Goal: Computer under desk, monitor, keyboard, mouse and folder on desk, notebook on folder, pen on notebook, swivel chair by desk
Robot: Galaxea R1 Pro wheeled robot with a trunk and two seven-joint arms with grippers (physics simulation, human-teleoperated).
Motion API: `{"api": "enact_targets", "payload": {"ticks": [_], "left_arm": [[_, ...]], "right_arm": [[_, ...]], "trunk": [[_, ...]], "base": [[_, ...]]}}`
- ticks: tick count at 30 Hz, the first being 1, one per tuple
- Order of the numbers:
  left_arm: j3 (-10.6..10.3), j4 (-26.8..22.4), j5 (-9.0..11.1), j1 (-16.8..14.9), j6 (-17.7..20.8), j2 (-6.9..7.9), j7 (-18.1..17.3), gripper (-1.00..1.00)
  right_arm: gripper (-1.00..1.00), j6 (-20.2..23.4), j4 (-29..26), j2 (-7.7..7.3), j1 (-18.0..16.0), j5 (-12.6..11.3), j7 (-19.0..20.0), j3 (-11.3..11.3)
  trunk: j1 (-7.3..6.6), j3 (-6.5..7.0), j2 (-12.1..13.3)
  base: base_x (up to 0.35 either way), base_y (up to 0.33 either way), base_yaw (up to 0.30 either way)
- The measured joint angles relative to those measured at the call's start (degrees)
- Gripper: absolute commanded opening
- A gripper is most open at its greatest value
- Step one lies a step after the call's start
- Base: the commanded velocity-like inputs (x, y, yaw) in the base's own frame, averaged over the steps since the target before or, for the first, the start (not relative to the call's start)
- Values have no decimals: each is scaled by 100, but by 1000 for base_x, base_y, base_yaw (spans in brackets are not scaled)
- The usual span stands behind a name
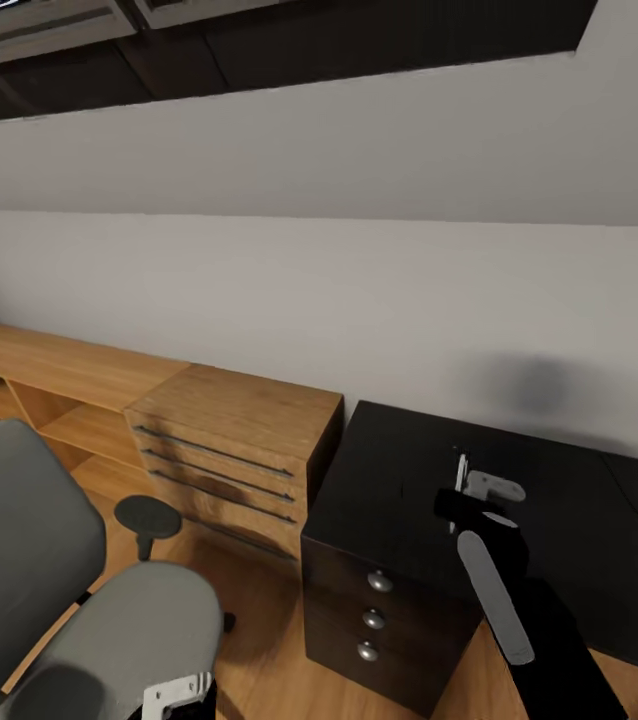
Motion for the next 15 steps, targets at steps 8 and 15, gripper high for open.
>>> {"api": "enact_targets", "payload": {"ticks": [8, 15], "left_arm": [[-176, 486, -572, -1, 3, -12, 9, 100], [-187, 658, -592, 0, 5, -22, 3, 100]], "right_arm": [[-100, 58, -39, -78, 88, -603, 9, -683], [-100, 55, -31, -88, 89, -633, 7, -1137]], "trunk": [[-176, 193, 321], [-198, 235, 363]], "base": [[0, 0, -236], [0, 0, -157]]}}
